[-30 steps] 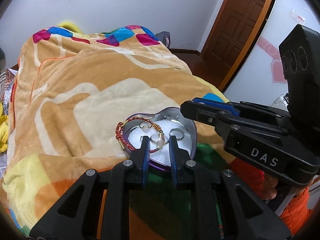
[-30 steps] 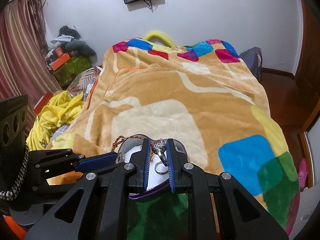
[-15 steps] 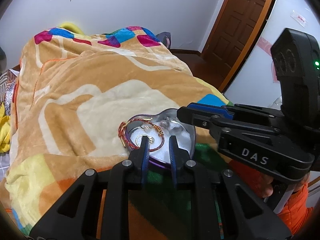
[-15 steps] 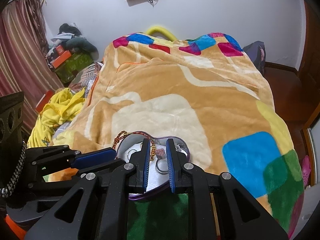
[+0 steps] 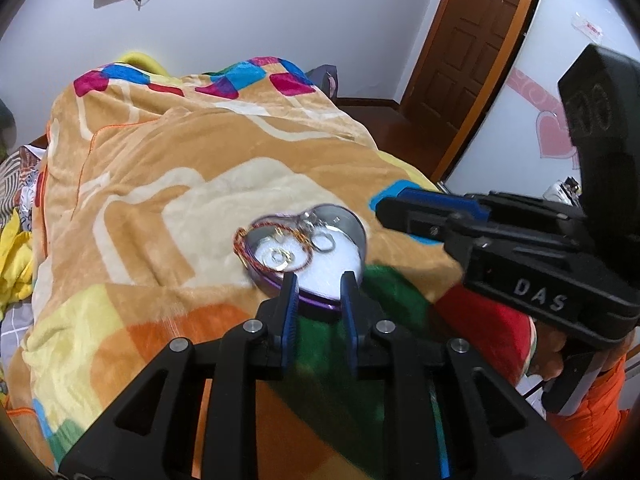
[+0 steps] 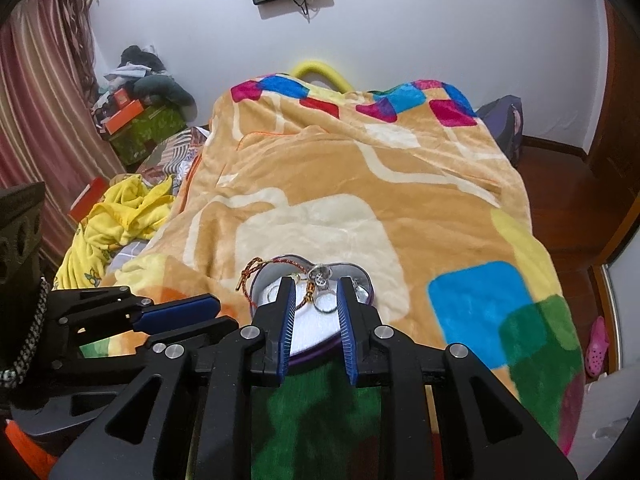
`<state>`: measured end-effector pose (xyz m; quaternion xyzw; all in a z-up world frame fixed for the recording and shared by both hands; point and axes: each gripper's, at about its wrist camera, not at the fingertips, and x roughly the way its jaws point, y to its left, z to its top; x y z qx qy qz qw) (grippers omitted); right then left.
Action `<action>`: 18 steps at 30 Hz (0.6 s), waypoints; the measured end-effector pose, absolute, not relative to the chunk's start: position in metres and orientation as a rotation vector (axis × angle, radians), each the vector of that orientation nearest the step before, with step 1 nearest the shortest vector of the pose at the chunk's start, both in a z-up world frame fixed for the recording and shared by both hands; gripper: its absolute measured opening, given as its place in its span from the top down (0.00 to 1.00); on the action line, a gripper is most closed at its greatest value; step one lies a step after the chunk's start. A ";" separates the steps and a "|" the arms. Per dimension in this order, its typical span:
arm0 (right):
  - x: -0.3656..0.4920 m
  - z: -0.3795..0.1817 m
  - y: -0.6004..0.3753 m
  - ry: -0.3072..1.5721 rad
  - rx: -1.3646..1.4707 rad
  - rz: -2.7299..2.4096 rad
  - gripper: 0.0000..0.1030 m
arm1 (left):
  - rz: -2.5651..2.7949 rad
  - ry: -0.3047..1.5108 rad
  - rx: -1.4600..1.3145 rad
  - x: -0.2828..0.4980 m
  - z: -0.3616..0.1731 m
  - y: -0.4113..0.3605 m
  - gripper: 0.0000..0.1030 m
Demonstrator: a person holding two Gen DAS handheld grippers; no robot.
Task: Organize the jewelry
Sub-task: 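Open the left tool over the tin while the right tool releases its earring inside, then lower the left tool to the small red earring and grasp it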
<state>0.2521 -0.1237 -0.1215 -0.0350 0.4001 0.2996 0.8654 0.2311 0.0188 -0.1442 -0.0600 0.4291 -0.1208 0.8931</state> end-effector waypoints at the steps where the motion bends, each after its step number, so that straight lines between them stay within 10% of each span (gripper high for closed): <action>1: 0.248 -0.120 -0.126 0.834 -0.076 0.622 0.82 | -0.256 0.896 -0.123 0.228 -0.145 0.017 0.79; 18: 0.192 -0.115 -0.171 0.837 -0.077 0.526 0.81 | -0.363 1.056 -0.074 0.160 -0.185 -0.035 0.71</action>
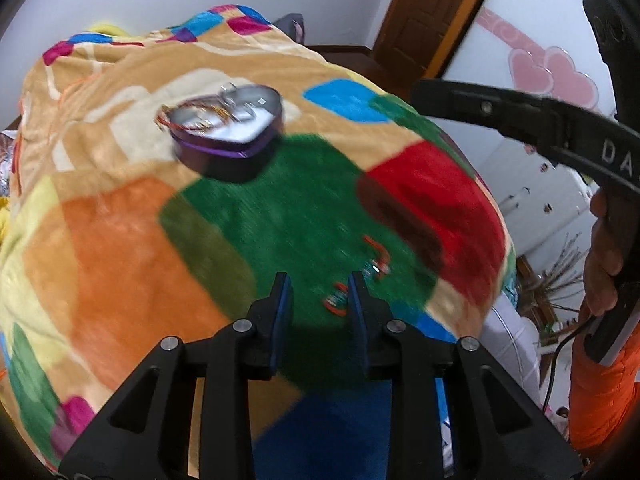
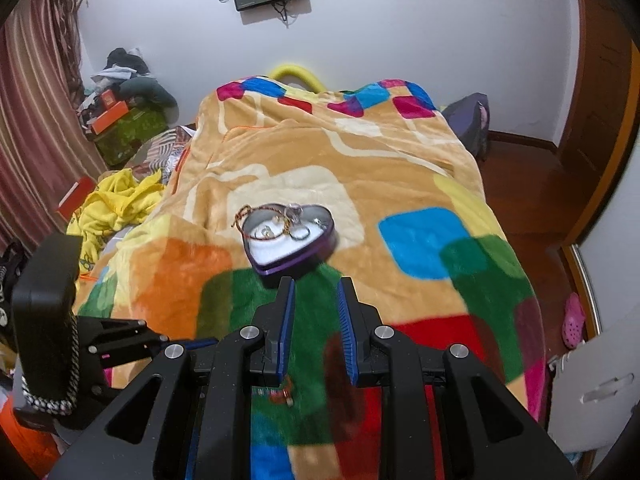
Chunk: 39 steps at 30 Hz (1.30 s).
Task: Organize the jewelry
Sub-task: 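Lower the left tool to the small red earring and grasp it, then carry the red earring over the tin and open the left tool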
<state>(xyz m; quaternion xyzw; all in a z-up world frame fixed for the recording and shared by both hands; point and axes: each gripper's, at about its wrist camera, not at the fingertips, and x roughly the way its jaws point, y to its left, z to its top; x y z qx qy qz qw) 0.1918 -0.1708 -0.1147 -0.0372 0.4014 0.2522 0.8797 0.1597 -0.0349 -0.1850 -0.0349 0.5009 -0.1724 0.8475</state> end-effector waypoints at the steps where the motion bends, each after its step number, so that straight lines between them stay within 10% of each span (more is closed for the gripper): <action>1: 0.191 -0.115 -0.173 0.839 -0.074 0.520 0.81 | -0.371 1.060 -0.074 0.158 -0.187 -0.038 0.69; 8: 0.185 -0.119 -0.185 0.842 -0.048 0.500 0.70 | -0.368 1.051 -0.025 0.156 -0.199 -0.055 0.70; 13: 0.183 -0.120 -0.187 0.840 -0.044 0.496 0.70 | -0.363 1.036 -0.038 0.160 -0.200 -0.050 0.95; 39: 0.217 -0.105 -0.158 0.745 -0.033 0.543 0.70 | -0.267 0.753 -0.152 0.238 -0.109 0.007 0.95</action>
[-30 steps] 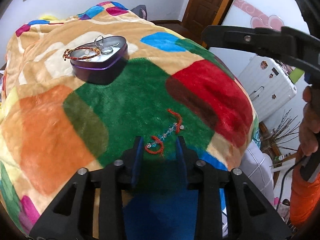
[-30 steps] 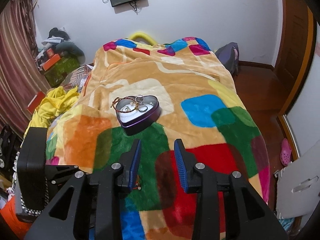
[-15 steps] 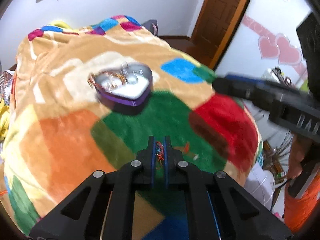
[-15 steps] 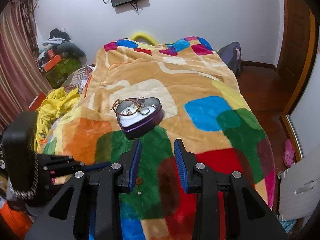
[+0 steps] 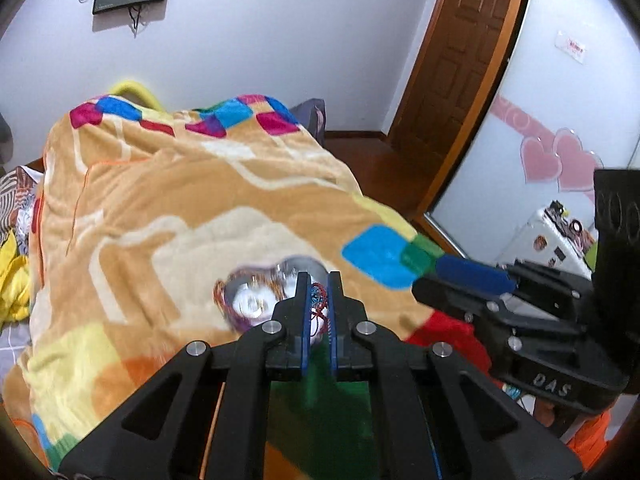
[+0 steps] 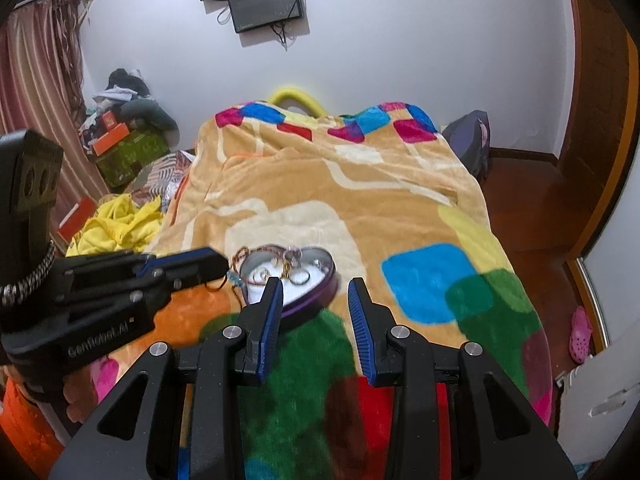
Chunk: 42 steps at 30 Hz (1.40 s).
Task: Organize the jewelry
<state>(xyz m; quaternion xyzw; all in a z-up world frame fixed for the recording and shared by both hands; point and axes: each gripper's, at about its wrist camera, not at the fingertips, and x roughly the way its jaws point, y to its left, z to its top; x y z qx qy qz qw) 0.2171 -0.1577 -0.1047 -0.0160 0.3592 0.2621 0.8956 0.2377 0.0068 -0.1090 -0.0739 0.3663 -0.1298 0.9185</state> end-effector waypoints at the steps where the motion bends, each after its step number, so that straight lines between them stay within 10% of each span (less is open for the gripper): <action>1: 0.218 -0.104 -0.157 0.740 -0.030 0.545 0.70 | -0.265 0.752 -0.156 0.242 -0.109 0.009 0.95; 19: 0.214 -0.085 -0.157 0.690 -0.010 0.565 0.70 | -0.205 0.780 -0.107 0.238 -0.115 0.013 0.91; 30: 0.152 -0.008 -0.167 0.412 0.020 0.578 0.70 | -0.107 0.437 -0.012 0.146 -0.010 0.006 0.63; 38: 0.096 0.036 -0.172 0.206 0.019 0.544 0.70 | -0.039 0.229 -0.010 0.085 0.037 0.003 0.15; 42: 0.082 0.042 -0.169 0.152 0.017 0.512 0.45 | -0.012 0.162 -0.021 0.064 0.047 0.005 0.08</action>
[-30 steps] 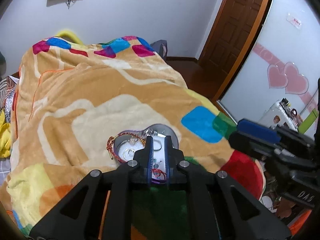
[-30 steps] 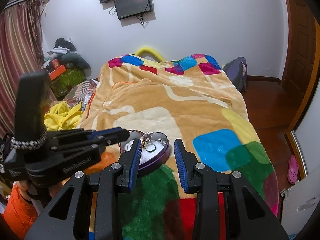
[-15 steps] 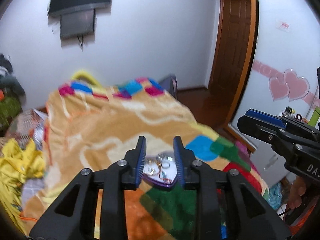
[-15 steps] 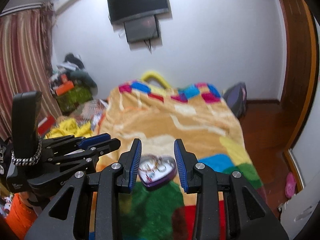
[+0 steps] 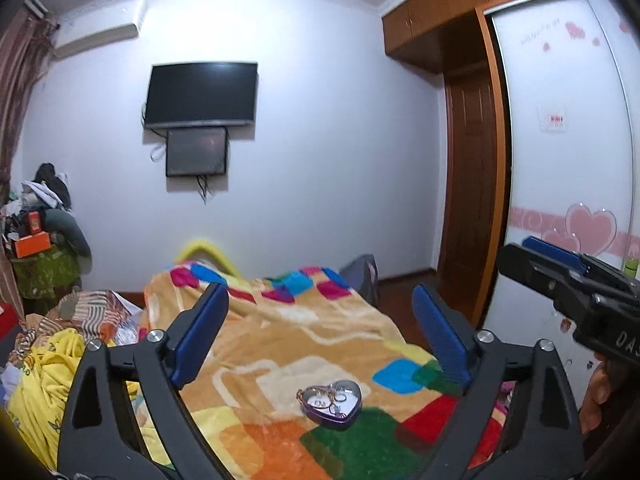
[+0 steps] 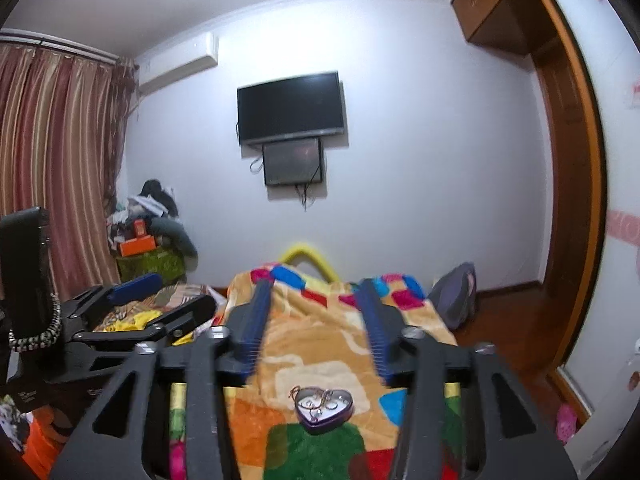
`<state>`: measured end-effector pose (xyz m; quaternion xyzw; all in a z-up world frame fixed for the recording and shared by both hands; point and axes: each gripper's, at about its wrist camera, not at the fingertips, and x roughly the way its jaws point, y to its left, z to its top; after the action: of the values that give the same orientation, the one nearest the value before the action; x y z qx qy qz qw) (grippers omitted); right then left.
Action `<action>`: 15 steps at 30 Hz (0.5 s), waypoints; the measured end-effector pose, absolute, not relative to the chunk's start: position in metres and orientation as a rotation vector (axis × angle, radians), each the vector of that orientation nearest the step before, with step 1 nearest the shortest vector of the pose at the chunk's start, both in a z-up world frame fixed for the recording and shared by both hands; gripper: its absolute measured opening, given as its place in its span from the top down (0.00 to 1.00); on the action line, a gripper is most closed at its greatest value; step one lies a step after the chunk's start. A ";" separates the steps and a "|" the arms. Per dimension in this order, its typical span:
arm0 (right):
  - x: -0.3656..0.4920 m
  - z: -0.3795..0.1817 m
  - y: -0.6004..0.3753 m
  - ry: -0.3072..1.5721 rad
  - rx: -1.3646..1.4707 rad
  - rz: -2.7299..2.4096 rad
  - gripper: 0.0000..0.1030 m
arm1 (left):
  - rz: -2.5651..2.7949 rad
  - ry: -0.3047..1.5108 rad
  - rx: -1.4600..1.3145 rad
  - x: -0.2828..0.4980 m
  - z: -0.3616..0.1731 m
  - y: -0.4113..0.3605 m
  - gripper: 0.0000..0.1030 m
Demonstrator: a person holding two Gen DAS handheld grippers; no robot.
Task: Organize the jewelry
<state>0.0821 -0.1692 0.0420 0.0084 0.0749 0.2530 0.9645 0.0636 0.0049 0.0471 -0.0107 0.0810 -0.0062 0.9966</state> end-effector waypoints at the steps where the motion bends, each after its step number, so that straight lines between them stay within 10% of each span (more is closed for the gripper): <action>1: 0.080 0.042 -0.168 0.142 0.016 0.503 0.42 | -0.010 0.155 -0.020 0.061 0.048 0.005 0.06; 8: 0.072 0.039 -0.164 0.099 0.024 0.430 0.18 | 0.026 0.127 -0.013 0.042 0.048 0.004 0.03; 15: 0.062 0.039 -0.166 0.097 0.017 0.425 0.18 | 0.025 0.131 -0.011 0.032 0.046 0.004 0.03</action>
<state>0.0622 -0.1662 0.0389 0.0083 0.0484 0.2110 0.9763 0.0320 0.0043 0.0463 -0.0056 0.0653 0.0122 0.9978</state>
